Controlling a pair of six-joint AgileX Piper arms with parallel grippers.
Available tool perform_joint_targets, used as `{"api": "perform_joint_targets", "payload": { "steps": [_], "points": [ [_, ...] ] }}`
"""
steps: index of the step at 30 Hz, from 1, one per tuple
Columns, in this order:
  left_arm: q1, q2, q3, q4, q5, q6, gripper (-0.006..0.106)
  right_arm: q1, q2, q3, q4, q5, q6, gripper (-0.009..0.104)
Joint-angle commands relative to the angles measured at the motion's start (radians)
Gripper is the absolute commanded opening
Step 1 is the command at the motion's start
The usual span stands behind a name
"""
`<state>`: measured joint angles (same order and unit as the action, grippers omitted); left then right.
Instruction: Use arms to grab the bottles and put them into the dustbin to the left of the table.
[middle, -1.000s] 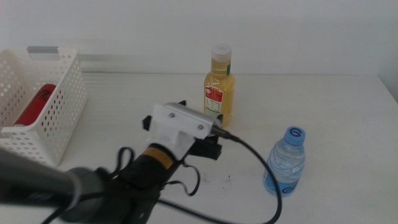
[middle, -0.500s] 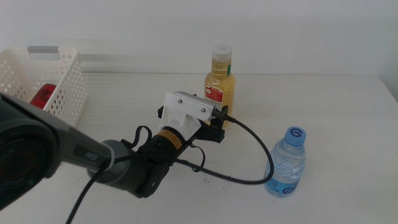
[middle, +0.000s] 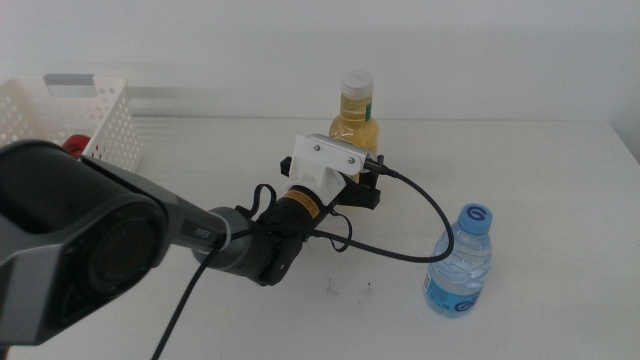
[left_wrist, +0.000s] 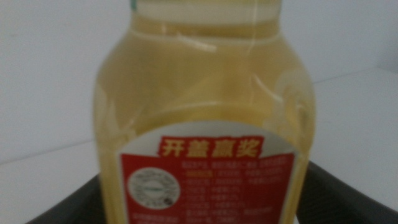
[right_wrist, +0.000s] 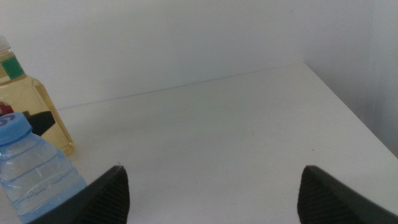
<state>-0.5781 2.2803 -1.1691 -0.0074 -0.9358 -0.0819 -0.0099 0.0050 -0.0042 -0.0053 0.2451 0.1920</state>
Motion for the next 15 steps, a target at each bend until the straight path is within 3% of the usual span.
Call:
{"api": "perform_joint_targets", "payload": {
  "steps": [1, 6, 9, 12, 15],
  "points": [
    [0.001, 0.021, -0.034, 0.000, 0.014, -0.001, 0.094, -0.006, -0.005, 0.004, -0.010, -0.008, -0.007, 0.091],
    [0.003, 0.057, -0.086, 0.035, 0.035, 0.024, 0.093, -0.006, -0.005, 0.004, -0.010, -0.008, -0.007, 0.091],
    [0.011, 0.057, -0.090, 0.035, 0.038, 0.067, 0.084, -0.006, -0.005, 0.004, -0.010, -0.008, -0.007, 0.091],
    [0.016, 0.057, -0.090, 0.035, 0.070, 0.038, 0.063, -0.006, -0.005, 0.004, -0.010, -0.008, -0.007, 0.091],
    [0.022, 0.037, -0.078, 0.090, 0.095, -0.084, 0.033, -0.006, -0.005, 0.004, -0.010, -0.008, -0.007, 0.091]
  ]
}}
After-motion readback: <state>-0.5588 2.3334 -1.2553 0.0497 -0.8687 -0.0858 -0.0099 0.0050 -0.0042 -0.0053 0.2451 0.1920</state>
